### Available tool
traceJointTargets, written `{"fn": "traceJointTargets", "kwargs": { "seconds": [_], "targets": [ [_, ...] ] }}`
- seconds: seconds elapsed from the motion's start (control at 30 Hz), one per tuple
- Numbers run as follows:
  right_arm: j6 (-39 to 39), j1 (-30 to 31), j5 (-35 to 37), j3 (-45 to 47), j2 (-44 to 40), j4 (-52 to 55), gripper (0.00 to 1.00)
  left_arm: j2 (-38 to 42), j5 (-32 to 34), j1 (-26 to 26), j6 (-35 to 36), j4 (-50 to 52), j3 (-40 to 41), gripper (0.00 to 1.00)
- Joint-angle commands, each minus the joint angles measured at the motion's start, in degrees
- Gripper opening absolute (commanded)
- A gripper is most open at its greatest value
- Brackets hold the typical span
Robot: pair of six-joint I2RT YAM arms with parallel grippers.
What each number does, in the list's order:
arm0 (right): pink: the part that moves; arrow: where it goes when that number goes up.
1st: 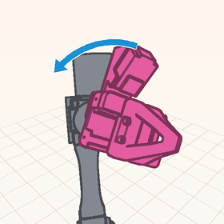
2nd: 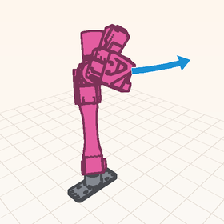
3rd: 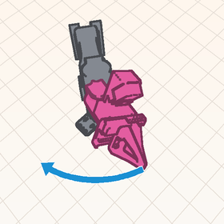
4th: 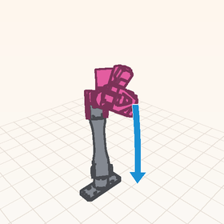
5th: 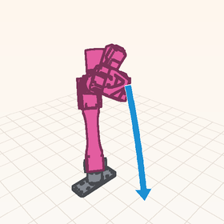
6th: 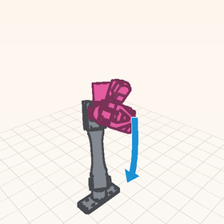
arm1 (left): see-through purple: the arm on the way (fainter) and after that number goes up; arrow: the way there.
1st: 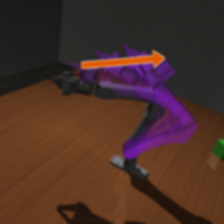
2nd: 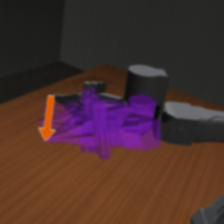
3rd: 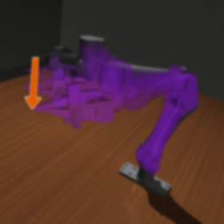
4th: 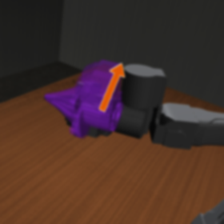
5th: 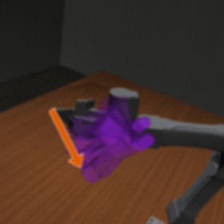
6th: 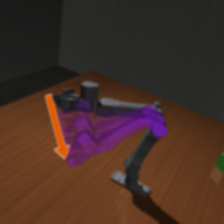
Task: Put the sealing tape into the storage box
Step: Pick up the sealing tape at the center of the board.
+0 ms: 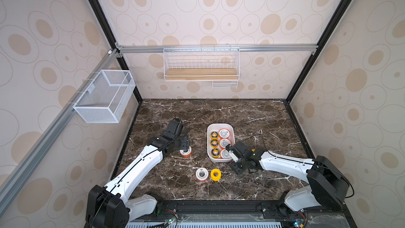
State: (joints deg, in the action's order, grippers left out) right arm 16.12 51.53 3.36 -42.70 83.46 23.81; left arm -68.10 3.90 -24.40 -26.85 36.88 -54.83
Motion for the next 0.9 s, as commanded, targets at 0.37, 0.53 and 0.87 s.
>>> {"fn": "traceJointTargets", "kwargs": {
  "seconds": [0.37, 0.53, 0.87],
  "targets": [
    [3.1, 2.3, 1.5, 0.6, 1.2, 0.6, 0.30, -0.7, -0.1, 0.3, 0.1, -0.2, 0.1, 0.76],
    [3.6, 2.6, -0.2, 0.9, -4.4, 2.5, 0.28, -0.8, -0.1, 0.3, 0.2, -0.1, 0.1, 0.76],
    [1.8, 2.6, -14.5, -1.2, -12.5, 4.6, 0.28, -0.8, 0.0, 0.3, 0.3, -0.1, 0.0, 0.76]
  ]
}}
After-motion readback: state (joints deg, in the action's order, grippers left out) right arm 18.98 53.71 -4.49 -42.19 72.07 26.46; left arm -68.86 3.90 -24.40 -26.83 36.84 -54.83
